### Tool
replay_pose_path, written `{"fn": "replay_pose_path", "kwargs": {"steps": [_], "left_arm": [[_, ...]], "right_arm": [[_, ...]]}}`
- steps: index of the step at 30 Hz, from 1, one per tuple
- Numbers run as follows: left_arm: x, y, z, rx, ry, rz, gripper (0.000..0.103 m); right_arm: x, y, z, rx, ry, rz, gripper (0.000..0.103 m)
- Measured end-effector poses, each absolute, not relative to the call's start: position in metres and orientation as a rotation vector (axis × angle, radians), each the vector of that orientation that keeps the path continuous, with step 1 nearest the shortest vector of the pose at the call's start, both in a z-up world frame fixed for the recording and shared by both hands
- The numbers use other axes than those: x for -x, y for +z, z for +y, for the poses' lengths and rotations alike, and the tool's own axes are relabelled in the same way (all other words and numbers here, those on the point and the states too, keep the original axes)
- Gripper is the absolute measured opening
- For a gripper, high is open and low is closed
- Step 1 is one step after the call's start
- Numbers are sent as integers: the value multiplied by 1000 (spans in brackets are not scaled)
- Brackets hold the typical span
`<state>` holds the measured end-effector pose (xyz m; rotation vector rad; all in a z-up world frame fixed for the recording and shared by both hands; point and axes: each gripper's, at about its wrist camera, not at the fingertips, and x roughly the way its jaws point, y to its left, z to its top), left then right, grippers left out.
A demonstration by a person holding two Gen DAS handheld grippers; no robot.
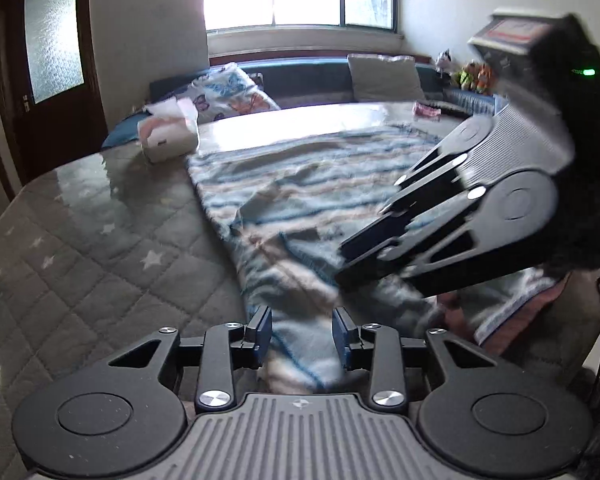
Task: Fold clothes
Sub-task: 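Spread the garment flat with both tools, then grasp the waistband with the left tool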
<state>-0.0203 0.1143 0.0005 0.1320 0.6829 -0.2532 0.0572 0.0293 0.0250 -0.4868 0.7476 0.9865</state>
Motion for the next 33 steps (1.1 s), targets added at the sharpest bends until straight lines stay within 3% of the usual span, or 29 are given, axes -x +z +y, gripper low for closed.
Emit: {"fn": "replay_pose_path", "kwargs": {"steps": [8,13,16,19,24,33], "left_arm": [[29,2,105,-153,-287,673,38],[32,2,98,-183,-319,677,39],[39,2,96,-216,-348,678,46],[48,3,93,-259,-383,679,47],[62,3,82,-346,-454,662,51],[59,-1,63,-404,-493,650,51]], "right_arm": [[-32,35,12,502,988,725,18],[-20,29,9,526,1017,750,25],[-16,31,-6,515,996,760,29],[-15,41,-33,479,941,762,38],[-6,46,-81,471,825,798,44],[10,49,-157,444,638,848,45]]}}
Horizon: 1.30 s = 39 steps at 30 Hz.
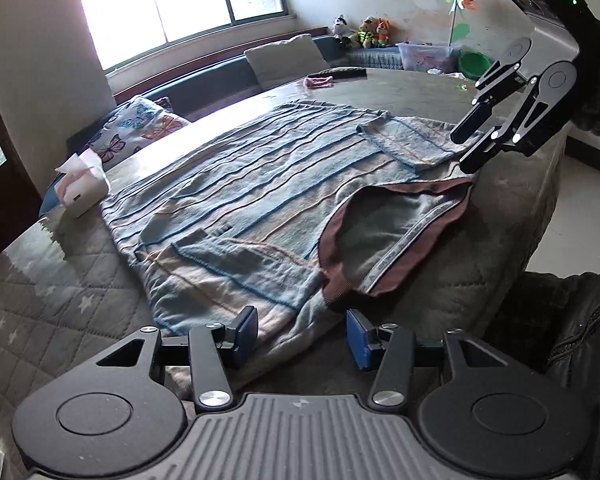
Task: Fold clothes
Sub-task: 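Spread the garment flat with both tools, then grasp the waistband with the left tool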
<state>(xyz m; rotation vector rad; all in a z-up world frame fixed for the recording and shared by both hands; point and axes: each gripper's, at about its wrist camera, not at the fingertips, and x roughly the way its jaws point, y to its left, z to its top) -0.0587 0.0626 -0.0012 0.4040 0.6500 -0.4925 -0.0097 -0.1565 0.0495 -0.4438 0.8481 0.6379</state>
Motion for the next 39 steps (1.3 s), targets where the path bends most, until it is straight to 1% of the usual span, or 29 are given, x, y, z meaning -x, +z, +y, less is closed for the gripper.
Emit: {"fn": "replay_pose_path", "kwargs": {"steps": [8,11,14,17,19,20,22,24,28,32,35,37,38,39], "left_arm": [[62,0,49,-446,-517,652,49],[61,-3,46,-460,-512,658,49],[60,-3,44,-458,-509,656,46],[58,-2,43,-455,-508,646,37],[57,-1,43,-444,-506,643,25],[55,0,43,-437,-500,640,24],[53,2,44,-425,-489,634,18],[49,7,45,-401,-475,623,17],[34,15,45,-365,-439,608,15],[16,22,48,-323,-410,590,14],[2,26,52,-297,-389,588,14],[-5,26,54,-283,-382,598,14],[-8,25,55,-279,-379,604,14],[-8,23,56,-277,-379,612,15]], "right_arm": [[6,39,-176,338,606,841,45],[10,34,-173,370,625,835,45],[15,33,-172,409,637,827,45],[19,38,-179,406,638,824,45],[22,41,-184,409,639,822,45],[24,42,-186,423,638,820,45],[26,42,-187,454,636,817,50],[30,40,-188,509,633,804,55],[32,37,-184,590,642,769,55],[22,33,-185,577,643,773,54],[14,33,-187,556,632,779,49],[8,34,-189,542,625,782,34],[5,34,-190,535,621,784,30],[2,34,-191,528,617,786,24]]}}
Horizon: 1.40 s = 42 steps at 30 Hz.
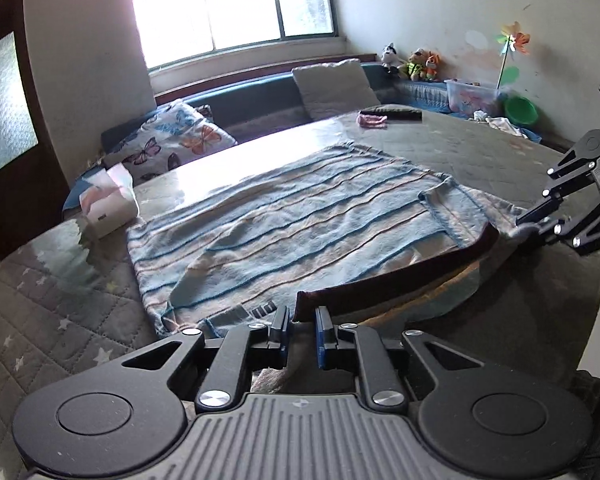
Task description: Fold clothes
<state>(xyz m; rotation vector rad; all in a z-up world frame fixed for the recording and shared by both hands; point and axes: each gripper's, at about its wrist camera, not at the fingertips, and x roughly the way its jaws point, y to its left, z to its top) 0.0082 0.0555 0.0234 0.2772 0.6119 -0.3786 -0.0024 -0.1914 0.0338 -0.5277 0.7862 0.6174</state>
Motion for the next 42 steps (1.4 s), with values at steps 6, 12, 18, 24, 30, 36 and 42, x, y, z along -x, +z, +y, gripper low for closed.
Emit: {"fn": "replay_pose_path", "kwargs": {"steps": [6,12,18,24,30,36,42], "left_arm": [[17,15,60,-313,-396,632,21],[41,6,66,-358,-366,658,40],[51,-6,69,-469,-323,667,41],[49,-1,79,-449,-279,643,10],[56,25,83,-390,-235,551,5],[85,69,89,-333,-234,440,5],[111,111,97,-262,-205,318,5]], "right_arm": [[-9,37,-195,475,601,793,9],[-18,44,-198,411,575,793,7],[-23,54,-195,378,555,766,7],[-27,58,-197,321,515,744,6],[-18,69,-202,262,498,687,5],[10,97,-218,210,516,597,5],[49,132,-233,186,529,503,5]]}}
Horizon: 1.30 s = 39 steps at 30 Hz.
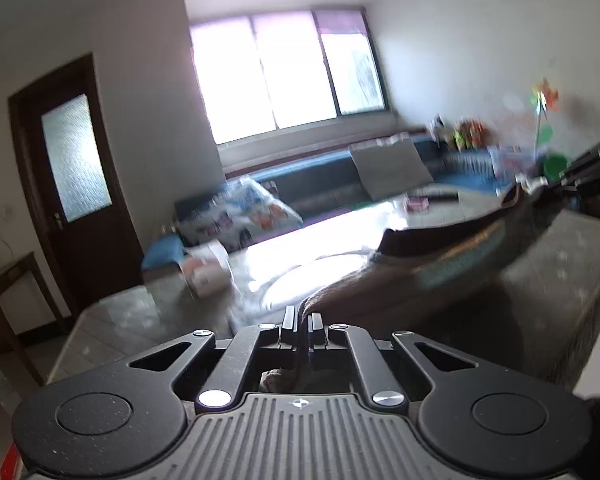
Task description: Fold clothes
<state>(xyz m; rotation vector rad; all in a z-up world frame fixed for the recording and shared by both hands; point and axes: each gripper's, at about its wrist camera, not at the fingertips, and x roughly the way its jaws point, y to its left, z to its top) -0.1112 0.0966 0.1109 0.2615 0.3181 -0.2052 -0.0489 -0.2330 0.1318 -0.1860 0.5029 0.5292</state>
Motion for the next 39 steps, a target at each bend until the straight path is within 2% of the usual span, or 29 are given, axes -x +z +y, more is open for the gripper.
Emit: {"fn": "replay_pose_path", "kwargs": {"steps": [4,9,14,26,32,34,35,37,39], "left_arm": [[90,114,99,-254,-173,305,5],[40,104,107,-251,-153,351,5],[-26,93,112,-268,-145,417,5],[-183,11,120,-254,-126,701,5],[-208,-11,130,-199,-92,761,15],[-206,-7,131,-198,-72,749,29],[-204,-4,132,-192,-64,740,32],[-198,6,134,-183,-45,720,44],[-196,15,137,-172,-25,704,45]], "right_arm": [[47,149,-226,206,540,445,5],[14,145,-212,219,536,457,5],[-48,138,-196,202,515,501,5],[-194,61,-178,99,436,720,5],[-226,29,-175,73,401,778,15],[-227,29,-178,56,392,769,20],[-228,32,-179,46,385,762,22],[-229,39,-183,31,364,750,31],[-229,45,-186,18,339,736,31]]}}
